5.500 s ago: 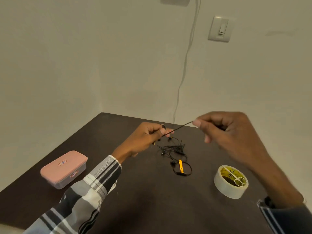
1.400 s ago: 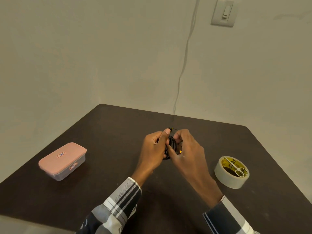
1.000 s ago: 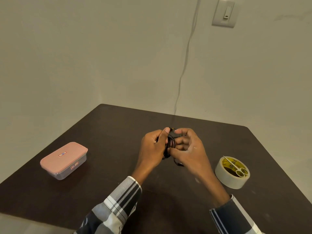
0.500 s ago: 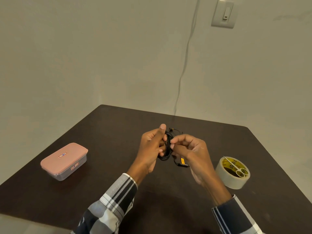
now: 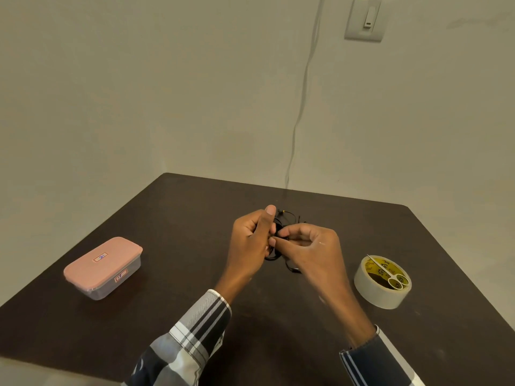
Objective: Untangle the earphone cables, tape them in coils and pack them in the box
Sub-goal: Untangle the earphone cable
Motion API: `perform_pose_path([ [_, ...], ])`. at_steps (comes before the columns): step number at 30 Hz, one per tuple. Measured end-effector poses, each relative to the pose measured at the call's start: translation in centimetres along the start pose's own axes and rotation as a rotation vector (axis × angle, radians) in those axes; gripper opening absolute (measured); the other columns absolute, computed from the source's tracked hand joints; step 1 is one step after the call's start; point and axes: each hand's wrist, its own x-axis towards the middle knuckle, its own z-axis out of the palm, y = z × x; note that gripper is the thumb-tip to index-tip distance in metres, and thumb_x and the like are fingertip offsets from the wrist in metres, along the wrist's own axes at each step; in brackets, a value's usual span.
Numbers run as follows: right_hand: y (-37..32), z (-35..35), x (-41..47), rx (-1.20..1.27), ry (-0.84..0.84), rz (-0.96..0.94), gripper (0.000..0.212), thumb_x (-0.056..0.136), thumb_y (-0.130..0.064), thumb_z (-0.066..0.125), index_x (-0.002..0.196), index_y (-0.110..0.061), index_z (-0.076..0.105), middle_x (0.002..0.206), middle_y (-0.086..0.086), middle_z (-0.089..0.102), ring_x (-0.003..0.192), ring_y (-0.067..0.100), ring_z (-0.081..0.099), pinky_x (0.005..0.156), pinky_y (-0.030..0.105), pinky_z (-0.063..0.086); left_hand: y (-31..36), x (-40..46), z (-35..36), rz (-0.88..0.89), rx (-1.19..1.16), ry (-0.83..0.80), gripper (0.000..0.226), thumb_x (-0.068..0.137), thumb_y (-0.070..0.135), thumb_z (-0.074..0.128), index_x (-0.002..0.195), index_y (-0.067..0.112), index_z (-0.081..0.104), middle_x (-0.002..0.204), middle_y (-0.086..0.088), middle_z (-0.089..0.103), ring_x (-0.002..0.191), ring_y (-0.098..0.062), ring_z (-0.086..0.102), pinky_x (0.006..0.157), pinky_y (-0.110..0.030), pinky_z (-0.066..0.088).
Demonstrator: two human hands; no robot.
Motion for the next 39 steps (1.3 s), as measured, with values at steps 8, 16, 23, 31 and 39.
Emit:
perform_pose_path([
  [8, 0.3, 0.0, 0.0, -0.218, 0.017, -0.072, 0.007, 0.085, -0.024, 0.078, 0.078, -0.025, 0.080, 0.064, -0.012, 0.073, 0.055, 0.003, 0.066, 0.057, 0.030, 0.055, -0.6, -0.2, -0.1, 0.048, 0.062, -0.035, 0.047, 0.100, 0.034, 0.047, 0.066, 0.003, 0.053, 0.047, 0.003, 0.045, 0.042, -0.008, 0.041, 0.041, -0.024, 0.036],
  [16, -0.9, -1.6, 0.4, 0.033, -0.193, 0.173, 0.012, 0.087, -0.012, 0.071, 0.077, -0.006, 0.074, 0.064, 0.005, 0.070, 0.064, 0.018, 0.069, 0.062, 0.026, 0.056, -1.0, 0.4, -1.2, 0.085, 0.172, -0.089, 0.046, 0.099, 0.042, 0.049, 0.060, 0.018, 0.051, 0.046, 0.008, 0.041, 0.042, -0.009, 0.037, 0.043, -0.030, 0.034],
  [23, -1.1, -2.8, 1.0, 0.197, -0.198, 0.213, 0.008, 0.090, -0.006, 0.071, 0.095, 0.000, 0.073, 0.088, 0.019, 0.076, 0.084, 0.025, 0.076, 0.075, 0.034, 0.063, -0.4, 0.1, -1.1, -0.164, -0.109, -0.031, 0.044, 0.100, 0.038, 0.050, 0.063, 0.013, 0.049, 0.048, 0.004, 0.034, 0.042, -0.011, 0.029, 0.041, -0.022, 0.028],
  [31, 1.4, 1.3, -0.8, 0.669, -0.108, 0.412, 0.021, 0.095, -0.014, 0.064, 0.111, -0.004, 0.072, 0.107, 0.017, 0.076, 0.095, 0.026, 0.073, 0.083, 0.035, 0.059, -0.9, -0.9, -0.4, -0.366, -0.422, 0.166, 0.042, 0.097, 0.042, 0.053, 0.068, 0.012, 0.050, 0.046, 0.007, 0.033, 0.040, -0.006, 0.033, 0.044, -0.019, 0.035],
  [39, 1.7, 2.0, 0.3, 0.723, -0.092, 0.464, 0.024, 0.101, -0.018, 0.054, 0.113, -0.004, 0.070, 0.091, 0.011, 0.064, 0.083, 0.021, 0.067, 0.080, 0.036, 0.058, -1.1, -1.5, -1.3, -0.332, -0.182, 0.086, 0.042, 0.097, 0.042, 0.054, 0.074, 0.008, 0.063, 0.054, 0.000, 0.053, 0.055, -0.011, 0.055, 0.063, -0.022, 0.049],
])
